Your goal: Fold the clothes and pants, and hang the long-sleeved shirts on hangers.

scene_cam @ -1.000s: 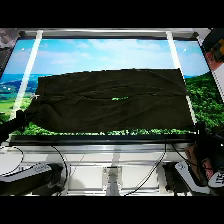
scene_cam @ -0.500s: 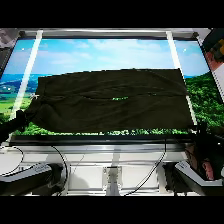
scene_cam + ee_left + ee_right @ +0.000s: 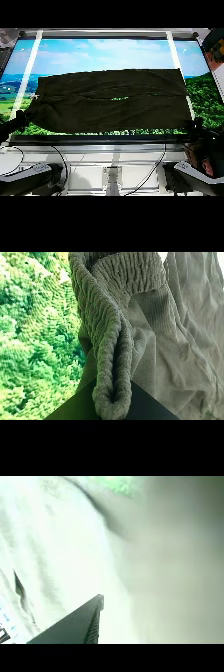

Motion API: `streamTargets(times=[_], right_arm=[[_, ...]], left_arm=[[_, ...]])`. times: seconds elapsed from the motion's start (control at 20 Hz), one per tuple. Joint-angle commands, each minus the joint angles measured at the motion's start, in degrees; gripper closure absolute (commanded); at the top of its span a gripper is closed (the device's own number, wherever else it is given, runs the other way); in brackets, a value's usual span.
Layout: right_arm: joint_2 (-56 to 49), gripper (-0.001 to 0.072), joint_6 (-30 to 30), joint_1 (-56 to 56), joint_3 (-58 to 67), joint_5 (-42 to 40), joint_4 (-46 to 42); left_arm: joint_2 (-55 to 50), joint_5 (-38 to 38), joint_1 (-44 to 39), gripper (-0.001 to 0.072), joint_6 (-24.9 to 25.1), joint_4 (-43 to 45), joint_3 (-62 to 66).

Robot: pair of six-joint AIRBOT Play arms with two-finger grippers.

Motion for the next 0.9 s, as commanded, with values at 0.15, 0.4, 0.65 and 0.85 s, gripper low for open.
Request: streamTargets(times=[0.15, 0.4, 0.65, 0.85], right_arm=[[-1.97, 0.041, -0.04, 3.3, -0.11, -6.25, -0.28], [-1.95, 0.0473, -0.09, 3.32, 0.02, -6.38, -0.39], [-1.95, 0.0682, -3.41, 3.32, 4.94, -0.94, -0.9], [-1.7, 0.0693, -3.76, 3.28, 7.87, 5.07, -4.87]], left_arm=[[0.0, 0.13, 0.0, 0.0656, -0.02, -0.02, -0.02], [0.0, 1.03, 0.0, 0.0655, -0.46, -1.99, -0.02], [0.0, 1.09, 0.0, 0.0655, 1.36, -3.04, 0.0], [0.55, 0.85, 0.0, 0.0659, -0.26, -1.14, 0.0]])
